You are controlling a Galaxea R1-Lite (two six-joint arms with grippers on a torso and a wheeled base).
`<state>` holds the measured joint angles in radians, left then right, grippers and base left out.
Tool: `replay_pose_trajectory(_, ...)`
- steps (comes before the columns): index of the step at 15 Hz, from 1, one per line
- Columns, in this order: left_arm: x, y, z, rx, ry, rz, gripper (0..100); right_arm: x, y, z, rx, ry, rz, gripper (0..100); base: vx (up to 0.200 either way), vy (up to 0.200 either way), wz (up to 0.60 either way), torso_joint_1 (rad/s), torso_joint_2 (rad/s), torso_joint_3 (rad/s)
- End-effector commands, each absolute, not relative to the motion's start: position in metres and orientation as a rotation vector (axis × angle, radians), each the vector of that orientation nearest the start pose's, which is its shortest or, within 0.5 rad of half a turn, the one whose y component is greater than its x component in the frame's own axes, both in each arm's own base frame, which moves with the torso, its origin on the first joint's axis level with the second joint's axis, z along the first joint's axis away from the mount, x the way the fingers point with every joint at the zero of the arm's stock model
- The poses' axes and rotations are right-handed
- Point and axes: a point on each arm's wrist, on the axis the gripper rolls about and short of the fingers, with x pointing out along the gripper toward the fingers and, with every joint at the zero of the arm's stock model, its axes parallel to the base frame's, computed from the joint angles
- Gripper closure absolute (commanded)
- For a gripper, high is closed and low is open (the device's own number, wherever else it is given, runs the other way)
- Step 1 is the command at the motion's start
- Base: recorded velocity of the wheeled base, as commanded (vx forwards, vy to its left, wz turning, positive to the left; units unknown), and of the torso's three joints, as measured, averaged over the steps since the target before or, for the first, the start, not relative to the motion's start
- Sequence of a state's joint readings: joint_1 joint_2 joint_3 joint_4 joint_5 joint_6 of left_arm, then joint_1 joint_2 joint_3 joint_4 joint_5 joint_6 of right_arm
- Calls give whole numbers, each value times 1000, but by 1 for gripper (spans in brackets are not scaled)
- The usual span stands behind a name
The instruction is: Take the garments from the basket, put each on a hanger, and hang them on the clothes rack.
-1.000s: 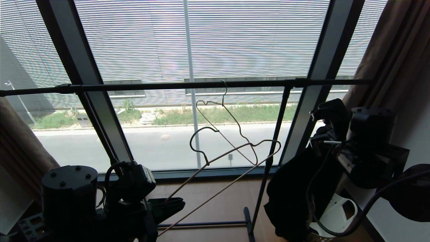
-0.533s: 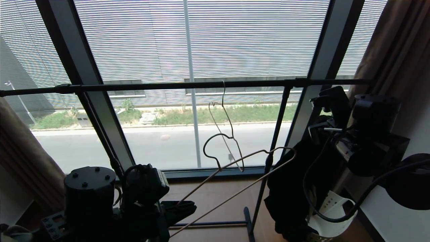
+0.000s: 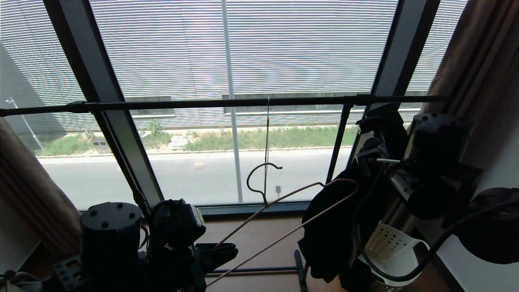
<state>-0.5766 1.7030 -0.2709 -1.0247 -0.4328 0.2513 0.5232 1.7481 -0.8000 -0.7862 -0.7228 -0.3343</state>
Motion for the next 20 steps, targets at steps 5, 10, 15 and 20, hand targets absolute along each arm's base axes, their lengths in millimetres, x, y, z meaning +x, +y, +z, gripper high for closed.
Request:
replay_pose_trajectory(5, 191, -135, 94, 257, 299, -1039, 100, 257, 168, 190, -423, 129, -127, 100, 0, 0, 0, 0, 0, 0)
replay_pose_trajectory(10, 201, -140, 82, 260, 289, -1015, 100, 248, 186, 188, -430, 121, -95, 100, 0, 0, 0, 0, 0, 0)
replay_pose_trajectory(15, 211, -142, 76, 260, 269, -958, 100, 249, 203, 198, -410, 101, -179, 100, 0, 0, 0, 0, 0, 0)
replay_pose_trajectory(20, 218, -140, 73, 267, 277, -904, 100, 242, 220, 214, -377, 62, -137, 100, 0, 0, 0, 0, 0, 0)
